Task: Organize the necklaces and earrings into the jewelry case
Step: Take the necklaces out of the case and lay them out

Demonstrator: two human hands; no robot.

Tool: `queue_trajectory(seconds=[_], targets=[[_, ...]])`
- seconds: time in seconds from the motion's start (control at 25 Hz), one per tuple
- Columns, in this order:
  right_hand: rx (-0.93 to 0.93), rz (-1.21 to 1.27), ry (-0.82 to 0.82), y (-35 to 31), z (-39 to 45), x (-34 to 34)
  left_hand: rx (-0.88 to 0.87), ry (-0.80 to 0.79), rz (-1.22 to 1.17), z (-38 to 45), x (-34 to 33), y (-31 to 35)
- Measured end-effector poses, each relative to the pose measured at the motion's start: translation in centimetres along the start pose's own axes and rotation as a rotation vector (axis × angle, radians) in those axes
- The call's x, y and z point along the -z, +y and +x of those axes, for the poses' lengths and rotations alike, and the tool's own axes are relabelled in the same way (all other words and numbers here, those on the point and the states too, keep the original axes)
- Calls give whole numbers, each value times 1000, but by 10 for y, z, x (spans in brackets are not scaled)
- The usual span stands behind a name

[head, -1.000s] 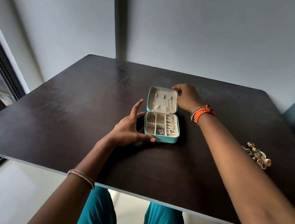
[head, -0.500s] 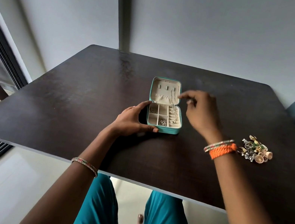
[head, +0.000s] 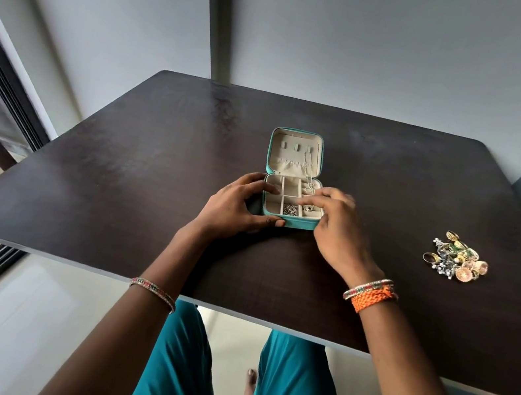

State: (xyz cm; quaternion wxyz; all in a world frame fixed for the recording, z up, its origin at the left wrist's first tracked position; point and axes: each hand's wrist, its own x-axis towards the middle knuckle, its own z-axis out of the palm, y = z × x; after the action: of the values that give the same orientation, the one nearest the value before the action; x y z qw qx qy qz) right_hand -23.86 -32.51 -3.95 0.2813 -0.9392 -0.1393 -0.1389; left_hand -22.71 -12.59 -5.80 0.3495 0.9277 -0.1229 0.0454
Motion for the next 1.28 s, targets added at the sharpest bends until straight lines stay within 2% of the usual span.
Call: queue_trajectory(seconds=[0.28,0.52,0.88,1.08,1.2,1.28], targets=[[44,-6,7,-16,40,4,56,16,-101,-1,1,2],[7,-236,-237,-35,73,-5,59,20,-119,-1,2,4],[-85,-394,-185,-47,89,-36,55,25,-146,0,1,2],[-62,-357,-185,-46,89,-35,66,18,-143,-1,4,5],[-102,-197,-103,-47,84,-10,87,-48,-128,1,6,6],[-120,30,-85,-48,83,12,90,-128,-175,0,8,2]])
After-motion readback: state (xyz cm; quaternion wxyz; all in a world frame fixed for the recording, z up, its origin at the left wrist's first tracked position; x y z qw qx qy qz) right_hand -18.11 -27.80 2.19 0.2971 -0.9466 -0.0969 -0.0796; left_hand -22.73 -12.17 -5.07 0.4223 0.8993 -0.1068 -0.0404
